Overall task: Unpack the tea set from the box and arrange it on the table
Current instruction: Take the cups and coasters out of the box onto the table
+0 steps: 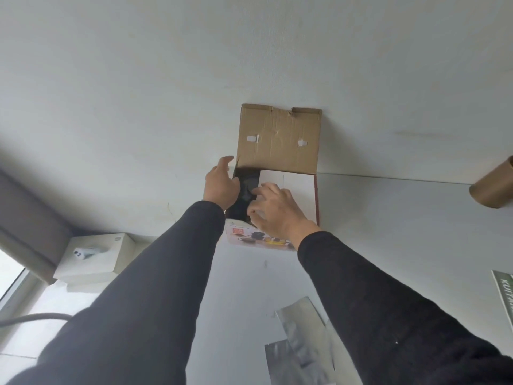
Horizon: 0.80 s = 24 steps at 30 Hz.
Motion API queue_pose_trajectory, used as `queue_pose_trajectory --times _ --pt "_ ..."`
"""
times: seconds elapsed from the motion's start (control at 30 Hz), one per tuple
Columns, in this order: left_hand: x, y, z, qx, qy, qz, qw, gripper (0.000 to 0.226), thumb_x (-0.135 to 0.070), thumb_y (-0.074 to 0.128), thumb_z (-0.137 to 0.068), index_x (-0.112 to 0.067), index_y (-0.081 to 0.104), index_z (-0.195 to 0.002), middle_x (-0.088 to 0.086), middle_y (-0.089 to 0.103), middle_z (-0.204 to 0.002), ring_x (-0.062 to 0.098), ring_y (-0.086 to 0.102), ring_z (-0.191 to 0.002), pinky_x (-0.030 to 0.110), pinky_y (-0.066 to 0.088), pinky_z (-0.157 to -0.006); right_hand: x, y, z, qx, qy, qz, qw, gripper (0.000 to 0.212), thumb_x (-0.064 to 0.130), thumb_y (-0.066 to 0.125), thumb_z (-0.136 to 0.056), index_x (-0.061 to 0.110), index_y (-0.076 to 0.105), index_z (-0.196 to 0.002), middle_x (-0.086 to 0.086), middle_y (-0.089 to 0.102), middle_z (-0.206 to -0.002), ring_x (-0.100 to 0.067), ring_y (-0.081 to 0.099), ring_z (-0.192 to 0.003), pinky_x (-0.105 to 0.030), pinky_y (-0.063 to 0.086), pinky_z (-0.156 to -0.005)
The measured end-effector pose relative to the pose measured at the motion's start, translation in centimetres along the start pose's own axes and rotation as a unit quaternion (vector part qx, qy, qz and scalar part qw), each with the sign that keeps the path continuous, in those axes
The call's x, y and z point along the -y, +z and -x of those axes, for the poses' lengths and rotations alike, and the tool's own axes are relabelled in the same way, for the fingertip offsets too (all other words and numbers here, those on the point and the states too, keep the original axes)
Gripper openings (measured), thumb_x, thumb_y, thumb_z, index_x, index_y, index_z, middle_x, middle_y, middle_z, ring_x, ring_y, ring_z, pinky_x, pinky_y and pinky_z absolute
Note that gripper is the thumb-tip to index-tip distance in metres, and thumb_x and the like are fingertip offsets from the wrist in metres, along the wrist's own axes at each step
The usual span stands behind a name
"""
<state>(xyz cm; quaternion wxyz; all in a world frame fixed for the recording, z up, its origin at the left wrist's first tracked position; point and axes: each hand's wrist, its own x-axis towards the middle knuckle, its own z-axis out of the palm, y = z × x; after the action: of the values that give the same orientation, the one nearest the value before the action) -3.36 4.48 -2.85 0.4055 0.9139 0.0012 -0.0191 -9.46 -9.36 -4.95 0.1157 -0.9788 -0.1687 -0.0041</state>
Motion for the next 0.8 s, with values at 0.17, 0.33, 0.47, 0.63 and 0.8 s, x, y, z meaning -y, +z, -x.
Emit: queue_pose_trajectory --times 0.17,0.33,0.47,0.63,0.8 --pt "1.3 -1.8 2.2 0.019 0.061 -0.237 0.969 0.051 0.002 0.049 -0.087 -0.018 0.049 -0.134 0.007 0.033 -0.15 0.028 0.023 -0.142 0.046 0.033 -0.107 2.0 -2.1 1.6 -0.102 0.021 0.035 0.994 0.014 0.022 0.05 -0.085 0.011 0.059 -0.085 -0.005 0.06 -0.118 -0.026 0.04 -0.127 -0.046 0.034 -0.1" --pt "2.0 -1.5 3.8 0.065 0.082 -0.367 0.924 0.036 -0.004 0.05 -0.088 -0.009 0.058 -0.122 0.004 0.029 -0.15 0.027 0.005 -0.148 0.053 0.02 -0.113 2.7 -5.4 3.4 -0.158 0.126 0.139 0.969 0.027 0.016 0.049 -0.086 0.006 0.062 -0.107 -0.011 0.055 -0.13 -0.03 0.027 -0.141 -0.054 0.021 -0.11" --pt "1.5 -0.8 4.8 0.092 0.075 -0.373 0.92 0.029 -0.016 0.048 -0.093 -0.007 0.062 -0.117 0.006 0.049 -0.132 0.027 0.025 -0.14 0.052 0.022 -0.113 2.1 -6.9 5.5 -0.117 0.249 0.22 0.936 0.036 0.022 0.044 -0.089 0.008 0.059 -0.119 -0.012 0.039 -0.145 -0.029 0.006 -0.147 -0.06 0.003 -0.112" --pt "1.1 -0.2 5.2 0.114 0.061 -0.361 0.924 0.035 -0.036 0.044 -0.097 -0.012 0.061 -0.116 0.009 0.061 -0.117 0.026 0.05 -0.117 0.046 0.031 -0.109 -0.1 -5.6 8.2 -0.019 0.349 0.244 0.904 0.039 0.032 0.042 -0.09 0.013 0.062 -0.118 -0.012 0.047 -0.137 -0.032 0.006 -0.145 -0.069 -0.005 -0.107" --pt "1.0 0.2 4.8 0.064 0.085 -0.335 0.936 0.034 -0.037 0.049 -0.095 -0.013 0.063 -0.115 0.009 0.058 -0.12 0.026 0.049 -0.116 0.04 0.043 -0.098 -1.3 -3.8 7.4 0.037 0.357 0.134 0.924 0.038 0.036 0.037 -0.095 0.016 0.059 -0.119 -0.006 0.057 -0.127 -0.027 0.025 -0.139 -0.064 0.006 -0.111"
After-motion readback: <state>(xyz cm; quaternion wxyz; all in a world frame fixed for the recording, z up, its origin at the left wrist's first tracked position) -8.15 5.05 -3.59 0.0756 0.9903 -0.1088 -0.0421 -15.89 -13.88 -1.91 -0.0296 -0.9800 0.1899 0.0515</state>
